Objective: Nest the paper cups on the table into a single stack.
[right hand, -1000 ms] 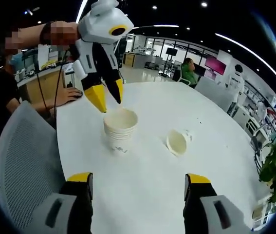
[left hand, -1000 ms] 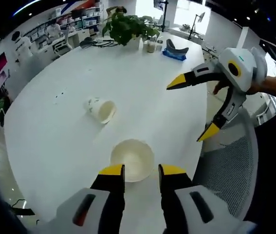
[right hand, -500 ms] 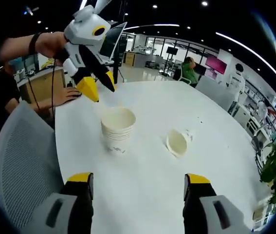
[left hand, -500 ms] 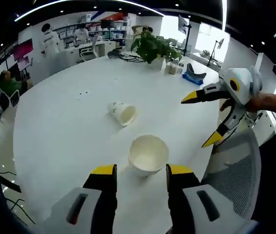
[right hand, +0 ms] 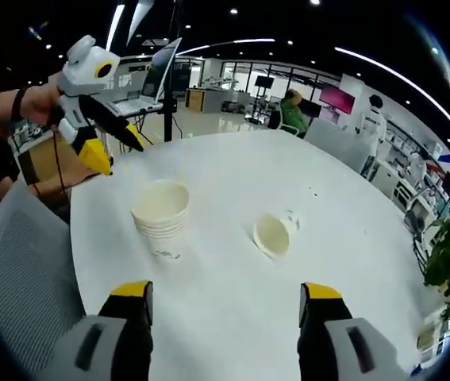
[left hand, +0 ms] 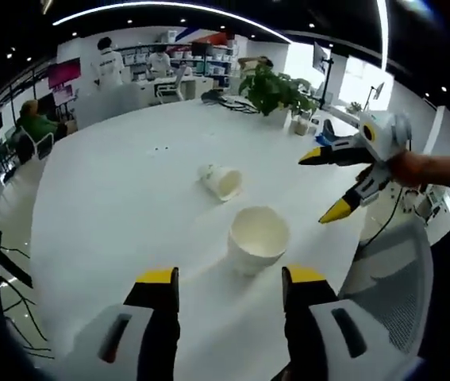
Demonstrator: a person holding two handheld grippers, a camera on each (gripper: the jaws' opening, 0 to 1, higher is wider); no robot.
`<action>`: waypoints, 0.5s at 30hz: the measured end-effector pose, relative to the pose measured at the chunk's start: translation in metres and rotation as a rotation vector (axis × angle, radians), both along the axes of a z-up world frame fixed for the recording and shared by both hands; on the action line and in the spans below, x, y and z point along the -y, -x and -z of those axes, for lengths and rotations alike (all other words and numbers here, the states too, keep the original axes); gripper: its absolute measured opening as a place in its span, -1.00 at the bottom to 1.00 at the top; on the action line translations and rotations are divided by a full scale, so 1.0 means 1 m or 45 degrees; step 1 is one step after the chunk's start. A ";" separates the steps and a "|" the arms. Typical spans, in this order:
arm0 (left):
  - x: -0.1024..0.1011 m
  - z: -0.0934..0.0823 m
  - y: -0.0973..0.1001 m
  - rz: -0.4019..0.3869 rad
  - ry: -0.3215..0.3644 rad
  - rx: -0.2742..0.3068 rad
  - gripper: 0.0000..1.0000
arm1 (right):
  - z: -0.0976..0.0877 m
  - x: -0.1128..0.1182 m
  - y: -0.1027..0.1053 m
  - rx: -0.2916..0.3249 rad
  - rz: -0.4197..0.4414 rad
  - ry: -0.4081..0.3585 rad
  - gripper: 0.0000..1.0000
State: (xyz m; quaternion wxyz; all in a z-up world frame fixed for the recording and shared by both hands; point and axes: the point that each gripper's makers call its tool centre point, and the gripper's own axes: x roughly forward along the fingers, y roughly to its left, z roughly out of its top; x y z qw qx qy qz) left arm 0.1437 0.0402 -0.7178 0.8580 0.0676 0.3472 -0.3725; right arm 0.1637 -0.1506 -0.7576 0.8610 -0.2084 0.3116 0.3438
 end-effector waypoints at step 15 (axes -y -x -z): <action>-0.009 0.010 0.020 -0.087 0.052 -0.061 0.09 | 0.003 0.010 -0.057 -0.008 0.169 -0.077 0.46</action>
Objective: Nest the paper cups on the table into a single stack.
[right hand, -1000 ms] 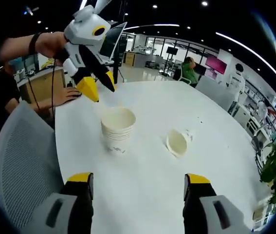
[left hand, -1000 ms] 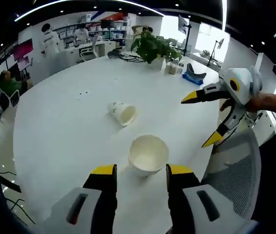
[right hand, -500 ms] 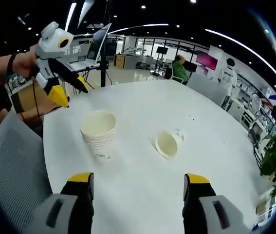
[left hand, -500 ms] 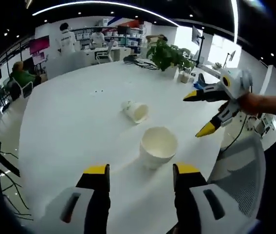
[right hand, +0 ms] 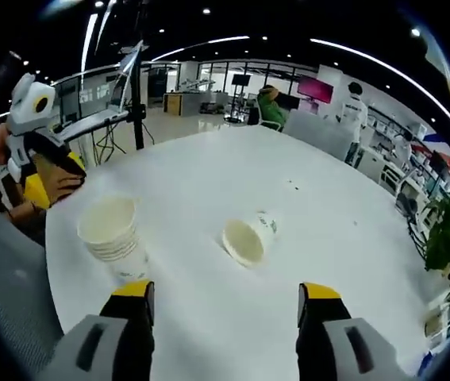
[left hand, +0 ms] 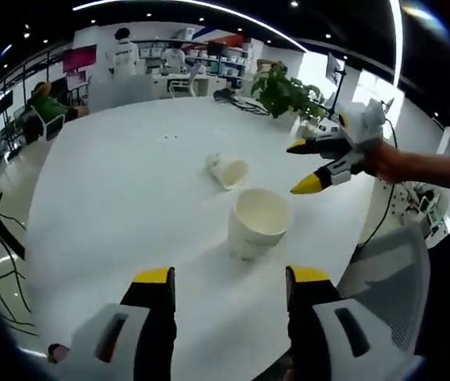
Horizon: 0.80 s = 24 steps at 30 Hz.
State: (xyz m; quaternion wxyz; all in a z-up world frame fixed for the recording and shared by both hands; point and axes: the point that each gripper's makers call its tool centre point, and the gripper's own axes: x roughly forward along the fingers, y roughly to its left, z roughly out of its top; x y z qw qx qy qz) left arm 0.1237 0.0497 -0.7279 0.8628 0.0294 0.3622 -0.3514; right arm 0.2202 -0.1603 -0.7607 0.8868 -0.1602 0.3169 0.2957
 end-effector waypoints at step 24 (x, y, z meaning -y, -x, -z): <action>-0.012 0.011 0.009 -0.058 0.017 -0.047 0.08 | 0.040 -0.003 -0.076 0.008 0.170 0.054 0.10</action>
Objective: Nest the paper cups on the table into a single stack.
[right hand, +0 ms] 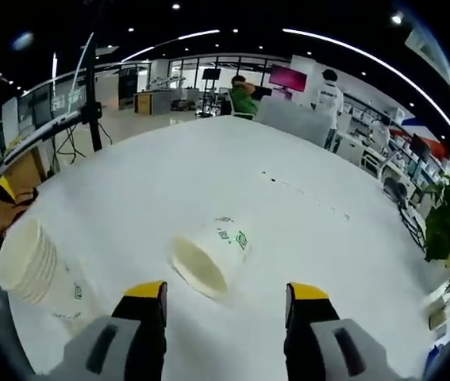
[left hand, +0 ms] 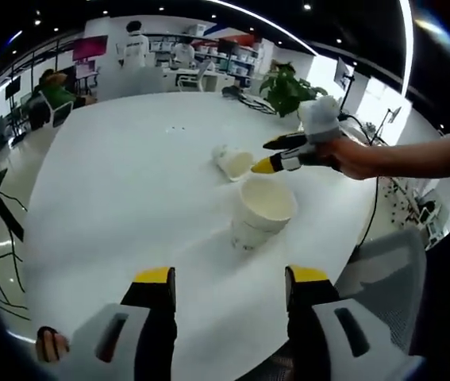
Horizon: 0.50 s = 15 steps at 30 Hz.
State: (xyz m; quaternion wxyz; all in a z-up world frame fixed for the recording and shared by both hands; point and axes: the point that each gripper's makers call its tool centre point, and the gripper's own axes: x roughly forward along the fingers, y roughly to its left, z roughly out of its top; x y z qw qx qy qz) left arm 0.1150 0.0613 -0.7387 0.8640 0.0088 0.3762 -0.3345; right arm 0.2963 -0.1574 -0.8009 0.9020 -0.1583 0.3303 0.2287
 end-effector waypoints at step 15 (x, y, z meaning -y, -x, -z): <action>-0.009 0.004 -0.002 -0.039 -0.006 -0.019 0.05 | 0.027 -0.007 -0.033 -0.046 0.080 -0.028 -0.17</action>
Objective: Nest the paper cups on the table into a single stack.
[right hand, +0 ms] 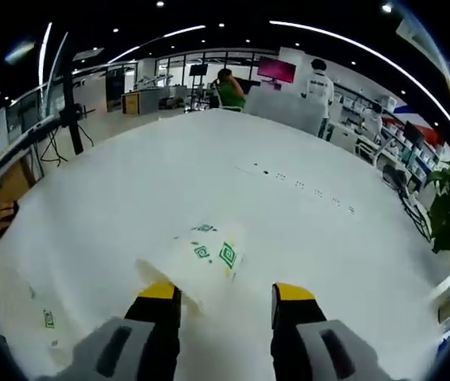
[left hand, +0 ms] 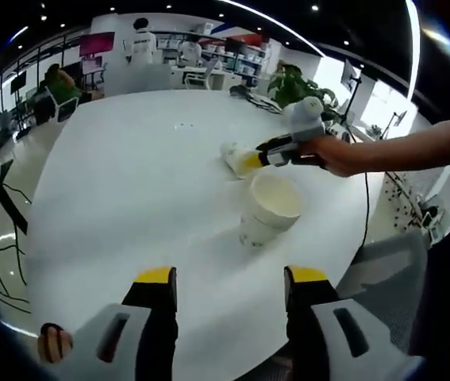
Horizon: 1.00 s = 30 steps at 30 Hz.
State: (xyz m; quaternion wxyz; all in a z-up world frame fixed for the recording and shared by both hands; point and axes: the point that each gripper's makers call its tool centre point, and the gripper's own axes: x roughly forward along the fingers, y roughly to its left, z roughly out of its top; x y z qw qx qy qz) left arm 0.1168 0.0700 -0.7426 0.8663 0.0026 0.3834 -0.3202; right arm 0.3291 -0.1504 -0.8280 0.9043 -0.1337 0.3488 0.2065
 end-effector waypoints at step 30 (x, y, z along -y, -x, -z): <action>0.002 0.002 -0.007 0.020 0.009 0.015 0.03 | -0.025 0.008 -0.003 0.067 -0.017 0.019 -1.00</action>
